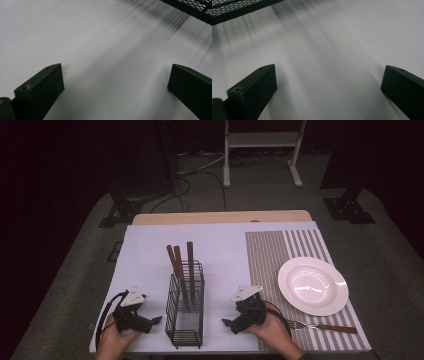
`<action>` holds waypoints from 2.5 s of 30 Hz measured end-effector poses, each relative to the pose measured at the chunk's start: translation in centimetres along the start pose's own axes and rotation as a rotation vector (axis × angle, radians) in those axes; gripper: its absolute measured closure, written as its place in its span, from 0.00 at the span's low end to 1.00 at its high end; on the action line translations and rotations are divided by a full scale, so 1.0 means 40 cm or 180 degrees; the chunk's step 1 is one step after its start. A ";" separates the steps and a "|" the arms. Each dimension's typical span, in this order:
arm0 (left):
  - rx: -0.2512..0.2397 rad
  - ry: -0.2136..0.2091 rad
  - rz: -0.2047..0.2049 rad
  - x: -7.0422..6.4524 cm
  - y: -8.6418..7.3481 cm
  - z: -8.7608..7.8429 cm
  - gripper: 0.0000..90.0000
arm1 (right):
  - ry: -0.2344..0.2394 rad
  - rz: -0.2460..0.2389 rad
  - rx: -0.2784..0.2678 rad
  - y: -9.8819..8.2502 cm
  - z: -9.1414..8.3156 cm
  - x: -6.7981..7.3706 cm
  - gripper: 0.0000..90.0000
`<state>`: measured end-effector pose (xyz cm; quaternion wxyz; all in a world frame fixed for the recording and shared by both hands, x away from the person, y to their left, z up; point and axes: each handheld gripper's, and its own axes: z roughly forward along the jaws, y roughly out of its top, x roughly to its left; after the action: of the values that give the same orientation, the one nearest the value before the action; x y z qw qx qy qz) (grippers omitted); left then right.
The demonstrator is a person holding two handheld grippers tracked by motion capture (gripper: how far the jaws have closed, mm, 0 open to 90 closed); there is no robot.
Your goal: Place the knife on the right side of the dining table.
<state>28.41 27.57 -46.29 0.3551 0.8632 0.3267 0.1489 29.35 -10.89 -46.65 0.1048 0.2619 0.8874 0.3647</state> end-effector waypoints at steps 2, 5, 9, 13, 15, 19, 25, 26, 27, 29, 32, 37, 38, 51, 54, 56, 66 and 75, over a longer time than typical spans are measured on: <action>0.0002 -0.0002 -0.0002 0.000 0.000 0.000 0.00 | 0.0011 0.0013 -0.0007 0.000 -0.001 -0.001 0.00; 0.0002 -0.0003 -0.0005 0.000 0.000 0.000 0.00 | 0.0009 0.0022 0.0003 0.001 -0.003 -0.004 0.00; 0.0002 -0.0002 -0.0004 0.000 0.000 0.000 0.00 | 0.0019 0.0091 -0.0062 0.011 -0.017 -0.018 0.07; 0.0000 0.0000 0.0000 0.000 0.000 0.000 0.00 | 0.0023 0.0119 -0.0088 0.026 -0.030 -0.024 0.14; 0.0009 -0.0003 0.0006 0.001 0.000 0.000 0.00 | 0.0047 0.0151 -0.0113 0.038 -0.035 -0.028 0.15; 0.0010 -0.0003 0.0007 0.001 0.000 0.000 0.00 | 0.0131 0.0261 -0.0164 0.055 -0.047 -0.037 0.18; 0.0008 -0.0004 0.0004 0.000 0.000 0.000 0.00 | 0.0191 0.0293 -0.0254 0.078 -0.067 -0.049 0.21; 0.0008 -0.0003 0.0007 0.001 0.000 0.000 0.00 | 0.0191 0.0295 -0.0270 0.083 -0.071 -0.049 0.21; 0.0008 -0.0003 0.0007 0.001 0.000 0.000 0.00 | 0.0191 0.0295 -0.0270 0.083 -0.071 -0.049 0.21; 0.0009 -0.0002 0.0007 0.001 0.000 0.000 0.00 | 0.0187 0.0264 -0.0306 0.096 -0.078 -0.050 0.20; 0.0009 -0.0004 -0.0002 0.000 0.000 0.000 0.00 | 0.0189 0.0264 -0.0372 0.114 -0.089 -0.057 0.21; 0.0005 -0.0004 -0.0007 0.000 0.000 0.000 0.00 | 0.0208 0.0271 -0.0458 0.138 -0.101 -0.067 0.22; 0.0003 -0.0005 -0.0009 0.000 0.000 0.000 0.00 | 0.0225 0.0287 -0.0475 0.143 -0.103 -0.068 0.23; 0.0006 -0.0007 -0.0009 0.000 0.000 0.000 0.00 | 0.0290 0.0275 -0.0717 0.213 -0.132 -0.083 0.23; 0.0001 -0.0005 -0.0010 0.000 0.000 0.000 0.00 | 0.0297 0.0267 -0.0764 0.228 -0.133 -0.084 0.23; 0.0001 -0.0006 -0.0010 0.000 0.000 0.000 0.00 | 0.0306 0.0266 -0.0779 0.233 -0.133 -0.085 0.23; 0.0004 -0.0007 -0.0010 0.000 0.000 0.000 0.00 | 0.0386 0.0229 -0.0926 0.295 -0.119 -0.080 0.23; -0.0002 -0.0003 -0.0005 0.000 0.000 0.000 0.00 | 0.0464 0.0250 -0.1039 0.331 -0.108 -0.086 0.23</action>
<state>28.40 27.58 -46.29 0.3557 0.8628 0.3272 0.1483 35.78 -7.39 -34.30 0.0669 0.2487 0.8107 0.5257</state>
